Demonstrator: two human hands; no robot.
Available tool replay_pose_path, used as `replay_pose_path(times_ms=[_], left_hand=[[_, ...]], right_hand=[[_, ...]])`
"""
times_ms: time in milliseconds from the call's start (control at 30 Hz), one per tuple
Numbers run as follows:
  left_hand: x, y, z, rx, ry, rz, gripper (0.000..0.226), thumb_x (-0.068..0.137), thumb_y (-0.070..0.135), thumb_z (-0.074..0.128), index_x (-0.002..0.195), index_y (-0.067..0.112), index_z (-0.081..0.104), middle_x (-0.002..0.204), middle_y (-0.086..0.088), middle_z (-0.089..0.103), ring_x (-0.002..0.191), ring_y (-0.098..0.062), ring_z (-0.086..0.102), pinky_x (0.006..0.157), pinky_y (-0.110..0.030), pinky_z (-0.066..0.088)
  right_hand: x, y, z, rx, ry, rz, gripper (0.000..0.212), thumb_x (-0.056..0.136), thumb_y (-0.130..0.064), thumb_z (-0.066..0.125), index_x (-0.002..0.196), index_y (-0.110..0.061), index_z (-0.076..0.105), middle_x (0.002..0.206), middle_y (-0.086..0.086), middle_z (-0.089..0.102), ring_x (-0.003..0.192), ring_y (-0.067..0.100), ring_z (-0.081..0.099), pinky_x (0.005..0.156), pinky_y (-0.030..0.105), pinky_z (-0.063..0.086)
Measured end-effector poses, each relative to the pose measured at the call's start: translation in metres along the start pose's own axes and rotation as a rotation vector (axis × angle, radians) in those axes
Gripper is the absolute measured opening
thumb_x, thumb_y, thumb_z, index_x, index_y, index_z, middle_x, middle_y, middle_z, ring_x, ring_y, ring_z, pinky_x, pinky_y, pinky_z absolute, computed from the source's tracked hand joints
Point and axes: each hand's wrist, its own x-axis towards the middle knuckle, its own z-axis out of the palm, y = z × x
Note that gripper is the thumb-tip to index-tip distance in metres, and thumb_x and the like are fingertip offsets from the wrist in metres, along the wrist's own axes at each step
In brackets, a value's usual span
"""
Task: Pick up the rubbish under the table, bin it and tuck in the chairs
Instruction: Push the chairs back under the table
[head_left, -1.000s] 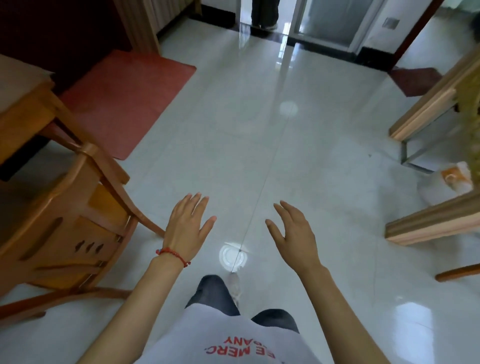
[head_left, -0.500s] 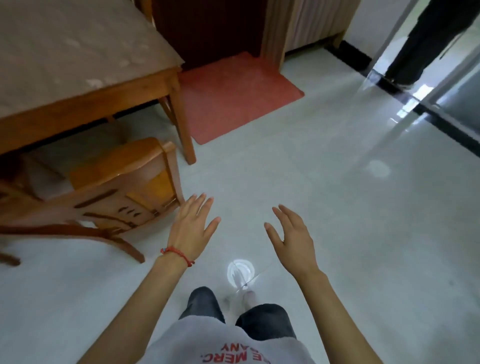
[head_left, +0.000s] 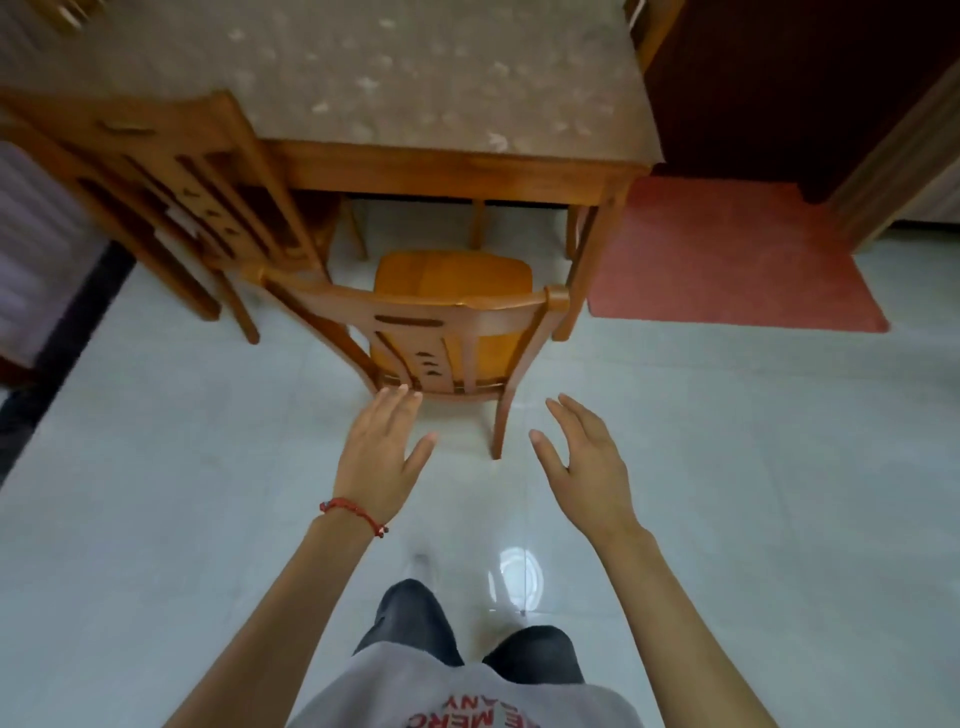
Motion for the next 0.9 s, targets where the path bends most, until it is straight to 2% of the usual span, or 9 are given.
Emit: replay_pose_path(times_ms=[167, 233, 367, 467, 567, 633, 667, 767, 900], left_hand=[[0.019, -0.025, -0.017, -0.163, 0.059, -0.123, 0.047, 0.091, 0.031, 0.047, 0.13, 0.005, 0.043, 0.137, -0.018, 0.045, 0.13, -0.031, 0.035, 0.109, -0.039, 0.024], [0.031, -0.031, -0.023, -0.273, 0.075, -0.177, 0.047, 0.091, 0.03, 0.047, 0.13, 0.006, 0.042, 0.138, -0.016, 0.045, 0.13, -0.029, 0.036, 0.107, -0.032, 0.024], [0.06, -0.038, -0.032, -0.539, 0.097, -0.308, 0.044, 0.091, 0.03, 0.046, 0.13, 0.01, 0.044, 0.135, -0.011, 0.048, 0.126, -0.024, 0.041, 0.098, -0.024, 0.027], [0.082, -0.04, -0.038, -0.768, 0.11, -0.438, 0.042, 0.091, 0.033, 0.046, 0.126, 0.011, 0.049, 0.131, -0.01, 0.053, 0.123, -0.023, 0.044, 0.094, -0.023, 0.03], [0.104, -0.046, -0.041, -0.844, 0.099, -0.49, 0.034, 0.09, 0.035, 0.043, 0.099, 0.008, 0.062, 0.105, -0.012, 0.064, 0.108, -0.029, 0.053, 0.088, -0.034, 0.04], [0.118, -0.049, -0.043, -0.905, 0.104, -0.545, 0.024, 0.089, 0.036, 0.045, 0.075, 0.023, 0.058, 0.082, -0.001, 0.06, 0.093, -0.024, 0.055, 0.084, -0.035, 0.042], [0.123, -0.05, -0.043, -0.918, 0.114, -0.566, 0.021, 0.088, 0.037, 0.047, 0.072, 0.026, 0.054, 0.08, 0.0, 0.059, 0.092, -0.024, 0.056, 0.087, -0.036, 0.043], [0.137, -0.054, -0.042, -0.949, 0.15, -0.621, 0.014, 0.085, 0.036, 0.055, 0.081, 0.023, 0.057, 0.09, -0.007, 0.063, 0.096, -0.026, 0.059, 0.096, -0.042, 0.045], [0.15, -0.06, -0.04, -0.94, 0.198, -0.67, 0.034, 0.08, 0.034, 0.062, 0.093, 0.003, 0.063, 0.097, -0.014, 0.068, 0.096, -0.029, 0.063, 0.092, -0.04, 0.049]], right_hand=[[0.032, -0.032, 0.022, 0.072, -0.014, -0.019, 0.048, 0.092, -0.043, 0.042, 0.135, -0.02, 0.04, 0.142, 0.002, 0.044, 0.131, 0.017, 0.037, 0.099, 0.023, 0.024], [0.046, -0.045, 0.03, 0.221, 0.01, 0.062, 0.046, 0.091, -0.044, 0.043, 0.131, -0.021, 0.044, 0.138, 0.001, 0.049, 0.124, 0.013, 0.044, 0.097, 0.02, 0.029], [0.072, -0.065, 0.041, 0.589, 0.076, 0.302, 0.042, 0.089, -0.039, 0.052, 0.125, -0.018, 0.054, 0.126, -0.001, 0.059, 0.106, 0.003, 0.05, 0.08, 0.001, 0.038], [0.093, -0.075, 0.043, 0.823, 0.102, 0.491, 0.036, 0.088, -0.037, 0.053, 0.114, -0.015, 0.062, 0.106, 0.0, 0.068, 0.104, 0.015, 0.061, 0.089, 0.024, 0.049], [0.112, -0.085, 0.043, 0.917, 0.138, 0.566, 0.021, 0.088, -0.034, 0.054, 0.092, -0.02, 0.068, 0.087, -0.002, 0.07, 0.094, 0.019, 0.067, 0.08, 0.024, 0.052], [0.124, -0.092, 0.045, 0.884, 0.16, 0.577, 0.019, 0.086, -0.035, 0.055, 0.073, -0.027, 0.065, 0.079, -0.003, 0.07, 0.089, 0.019, 0.067, 0.084, 0.031, 0.052], [0.129, -0.096, 0.046, 0.869, 0.164, 0.584, 0.02, 0.086, -0.035, 0.056, 0.069, -0.027, 0.064, 0.077, -0.003, 0.069, 0.087, 0.019, 0.067, 0.086, 0.034, 0.052], [0.145, -0.104, 0.052, 0.858, 0.18, 0.632, 0.02, 0.084, -0.038, 0.059, 0.07, -0.024, 0.063, 0.074, 0.0, 0.069, 0.082, 0.017, 0.067, 0.088, 0.038, 0.052], [0.158, -0.108, 0.061, 0.841, 0.235, 0.686, 0.027, 0.082, -0.038, 0.062, 0.07, -0.014, 0.063, 0.074, 0.007, 0.068, 0.079, 0.025, 0.067, 0.086, 0.044, 0.053]])
